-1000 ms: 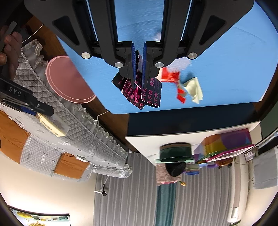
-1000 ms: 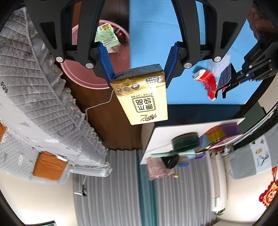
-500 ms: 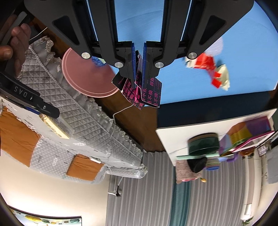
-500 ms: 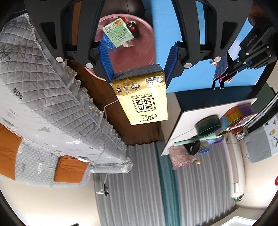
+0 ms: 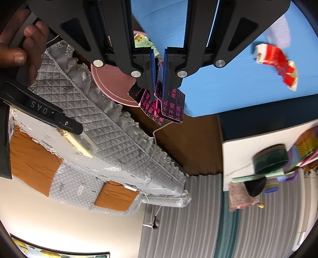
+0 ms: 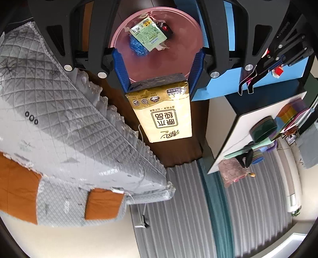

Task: Collect trash
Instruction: 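Lift and carry the tissue pack and pink wrapper over the pink bucket, then open both grippers to drop the tissue pack and pink wrapper into the bucket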

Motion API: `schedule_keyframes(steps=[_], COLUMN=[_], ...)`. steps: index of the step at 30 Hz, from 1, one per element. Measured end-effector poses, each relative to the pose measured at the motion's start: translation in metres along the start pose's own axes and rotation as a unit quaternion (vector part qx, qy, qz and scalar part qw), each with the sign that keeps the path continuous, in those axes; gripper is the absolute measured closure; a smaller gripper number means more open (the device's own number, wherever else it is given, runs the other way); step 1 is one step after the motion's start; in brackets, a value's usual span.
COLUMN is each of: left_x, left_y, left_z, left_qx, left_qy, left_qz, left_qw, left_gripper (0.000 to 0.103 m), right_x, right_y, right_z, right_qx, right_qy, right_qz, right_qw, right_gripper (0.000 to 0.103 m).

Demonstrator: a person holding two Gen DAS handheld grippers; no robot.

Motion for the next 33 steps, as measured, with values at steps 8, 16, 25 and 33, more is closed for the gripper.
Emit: schedule_keyframes(steps=[8, 16, 25, 33], left_x=[0.008, 0.015, 0.014, 0.013], left_y=[0.031, 0.052, 0.036, -0.003], left_z=[0.015, 0.022, 0.008, -0.021], left_qx=[0.018, 0.035, 0.028, 0.005], left_qy=[0.002, 0.003, -0.006, -0.015], left_qz=[-0.025, -0.054, -0.046, -0.026], left_qw=[0.9995, 0.9979, 0.9985, 0.9995], left_gripper=[0.097, 0.078, 0.078, 0.078], right_x=[0.007, 0.011, 0.007, 0.003], right_y=[0.017, 0.028, 0.024, 0.012], right_z=[0.006, 0.007, 0.001, -0.030], right_qx=[0.003, 0.005, 0.001, -0.025], right_qy=[0.002, 0.008, 0.012, -0.001], right_qz=[-0.023, -0.041, -0.032, -0.013], right_qw=[1.000, 0.999, 0.999, 1.000], right_gripper=[0.048, 0.037, 0.035, 0.036])
Point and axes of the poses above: each gripper's, at about its wrist camera, not at the fingertips, and y roughly the way its jaws point, z to its right, x to its underside, the point moved 5 cm from there along y, roughly the way its jaws point, and after that the axes turned 5 degrees about -y, right-handed, at the moved point
